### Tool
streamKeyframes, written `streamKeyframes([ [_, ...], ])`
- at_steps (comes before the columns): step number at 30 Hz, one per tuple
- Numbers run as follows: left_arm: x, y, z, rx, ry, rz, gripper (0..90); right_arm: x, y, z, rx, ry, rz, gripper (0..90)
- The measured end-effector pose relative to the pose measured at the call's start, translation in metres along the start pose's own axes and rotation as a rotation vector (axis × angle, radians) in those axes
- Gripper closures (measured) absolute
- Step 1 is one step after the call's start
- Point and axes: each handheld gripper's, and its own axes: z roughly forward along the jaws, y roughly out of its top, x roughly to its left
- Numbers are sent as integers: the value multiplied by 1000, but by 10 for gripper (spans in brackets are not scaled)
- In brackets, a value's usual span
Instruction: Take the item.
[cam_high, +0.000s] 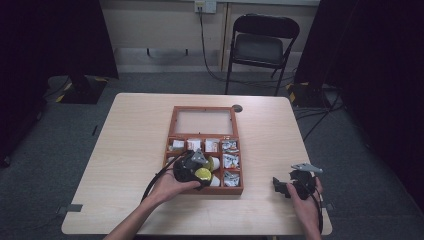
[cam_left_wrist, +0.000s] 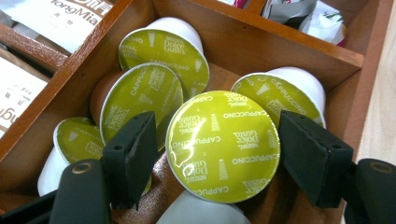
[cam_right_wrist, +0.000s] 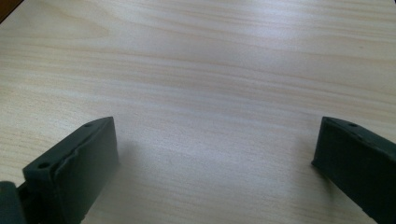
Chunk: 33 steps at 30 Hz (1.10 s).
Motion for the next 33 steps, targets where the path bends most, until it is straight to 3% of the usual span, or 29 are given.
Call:
streamKeyframes([
  [9,3,1,4,32,-14,-38,304,0,0,0,0,1,1,0],
  [23,3,1,6,60,-21,-42,357,0,0,0,0,0,0,0],
  [33,2,0,5,48,-14,-30,378,0,0,0,0,-1,0,0],
])
